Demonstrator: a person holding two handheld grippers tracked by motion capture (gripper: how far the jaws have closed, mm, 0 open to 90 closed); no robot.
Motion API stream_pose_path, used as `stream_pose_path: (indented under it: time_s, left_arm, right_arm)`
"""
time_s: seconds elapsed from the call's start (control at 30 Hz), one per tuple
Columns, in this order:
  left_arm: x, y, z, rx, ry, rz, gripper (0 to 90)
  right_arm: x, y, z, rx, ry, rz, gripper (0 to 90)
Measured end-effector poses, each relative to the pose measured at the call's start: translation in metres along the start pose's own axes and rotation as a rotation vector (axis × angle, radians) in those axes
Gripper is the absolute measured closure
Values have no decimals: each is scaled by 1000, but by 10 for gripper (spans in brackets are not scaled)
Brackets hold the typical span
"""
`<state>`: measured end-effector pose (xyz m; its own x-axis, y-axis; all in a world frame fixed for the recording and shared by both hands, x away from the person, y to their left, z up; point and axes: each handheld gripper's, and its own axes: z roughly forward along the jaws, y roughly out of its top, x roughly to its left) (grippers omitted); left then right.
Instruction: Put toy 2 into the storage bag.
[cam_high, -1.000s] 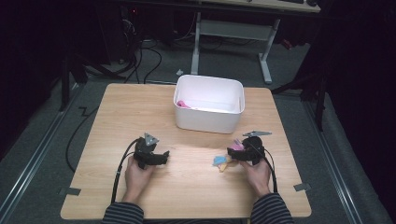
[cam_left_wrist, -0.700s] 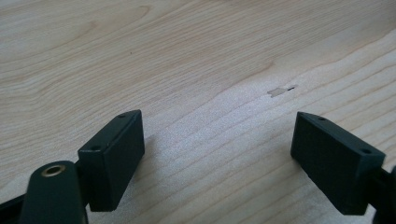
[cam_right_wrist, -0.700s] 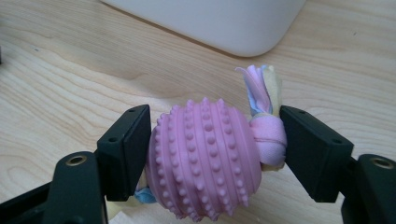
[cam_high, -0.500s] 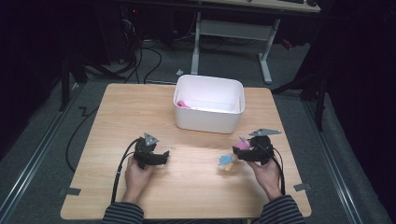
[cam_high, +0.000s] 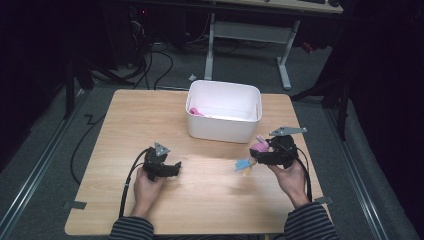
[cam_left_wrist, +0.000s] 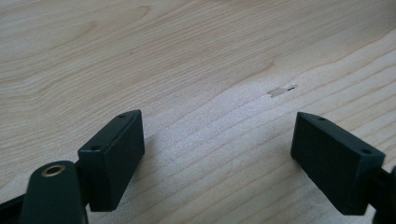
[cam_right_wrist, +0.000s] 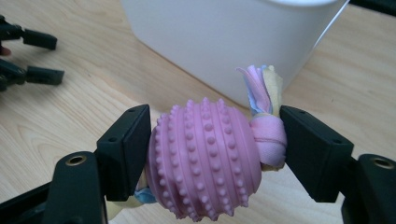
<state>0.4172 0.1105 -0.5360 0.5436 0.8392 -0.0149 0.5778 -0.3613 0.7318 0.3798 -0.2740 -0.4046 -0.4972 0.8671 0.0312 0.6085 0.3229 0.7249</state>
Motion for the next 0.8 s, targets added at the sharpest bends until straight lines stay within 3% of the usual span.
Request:
stream_pose_path:
  time_s: [0.27, 0.5, 0.8]
  left_arm:
    - [0, 0, 0, 0, 0, 0, 176]
    - [0, 0, 0, 0, 0, 1, 177]
    - [0, 0, 0, 1, 0, 1, 177]
  right_arm:
    - [-5, 22, -12, -39, 36, 4, 275]
    - [0, 43, -14, -52, 28, -37, 275]
    - [1, 69, -9, -67, 27, -42, 274]
